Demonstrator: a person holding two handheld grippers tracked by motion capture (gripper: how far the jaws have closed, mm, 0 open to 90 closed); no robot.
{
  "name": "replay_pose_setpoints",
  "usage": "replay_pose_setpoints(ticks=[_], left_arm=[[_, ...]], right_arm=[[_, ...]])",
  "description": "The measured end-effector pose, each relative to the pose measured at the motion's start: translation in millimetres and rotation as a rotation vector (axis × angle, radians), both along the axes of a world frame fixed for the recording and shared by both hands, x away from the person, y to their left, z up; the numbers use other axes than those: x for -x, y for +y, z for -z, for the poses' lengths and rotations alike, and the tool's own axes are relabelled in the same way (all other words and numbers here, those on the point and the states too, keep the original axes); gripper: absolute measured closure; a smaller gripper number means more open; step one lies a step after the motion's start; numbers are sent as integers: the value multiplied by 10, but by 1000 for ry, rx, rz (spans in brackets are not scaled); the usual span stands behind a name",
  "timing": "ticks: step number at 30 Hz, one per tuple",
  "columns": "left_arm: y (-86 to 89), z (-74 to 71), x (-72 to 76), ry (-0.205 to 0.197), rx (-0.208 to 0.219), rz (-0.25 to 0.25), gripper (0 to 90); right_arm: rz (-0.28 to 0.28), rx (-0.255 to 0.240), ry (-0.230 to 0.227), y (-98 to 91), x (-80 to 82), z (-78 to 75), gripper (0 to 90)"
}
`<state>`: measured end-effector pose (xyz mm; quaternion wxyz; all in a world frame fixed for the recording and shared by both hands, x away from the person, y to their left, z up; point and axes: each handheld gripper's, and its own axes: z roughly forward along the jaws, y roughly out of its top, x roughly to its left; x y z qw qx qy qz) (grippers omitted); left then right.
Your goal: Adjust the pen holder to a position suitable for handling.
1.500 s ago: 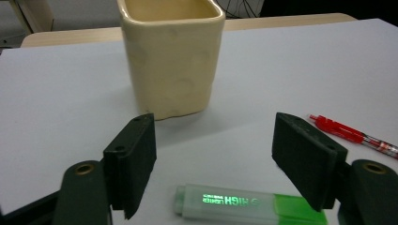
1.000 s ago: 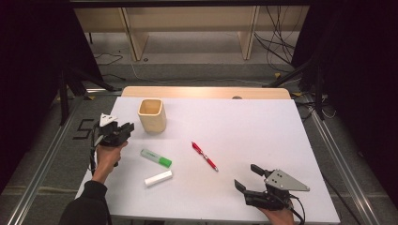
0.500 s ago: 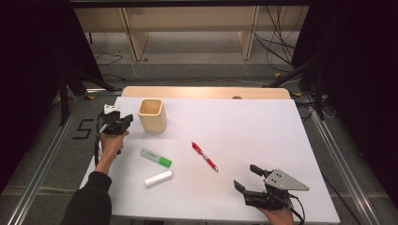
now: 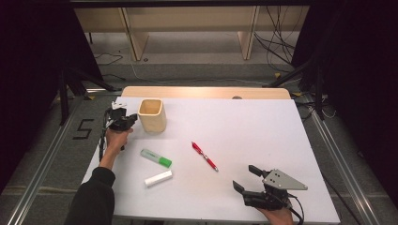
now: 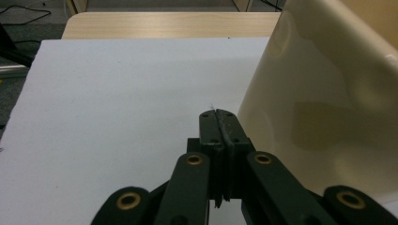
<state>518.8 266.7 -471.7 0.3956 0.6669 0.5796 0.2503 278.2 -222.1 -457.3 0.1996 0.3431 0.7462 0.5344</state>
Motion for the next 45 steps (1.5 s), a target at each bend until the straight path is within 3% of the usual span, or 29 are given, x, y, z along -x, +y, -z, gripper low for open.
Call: replay_pose_setpoints(ticks=[9, 21, 33, 41, 45], left_arm=[[-41, 50, -73, 35, 35, 43, 892], [-52, 117, -115, 59, 76, 63, 894], [-74, 120, -121, 61, 88, 68, 895], [-209, 124, -129, 67, 97, 95, 895], [-298, 112, -139, 69, 82, 115, 895]], right_arm=[[0, 4, 5, 6, -4, 7, 220], [0, 7, 4, 6, -3, 6, 221], [0, 8, 12, 15, -13, 18, 221], [0, 11, 11, 20, -15, 20, 221], [-1, 9, 14, 18, -19, 21, 221]])
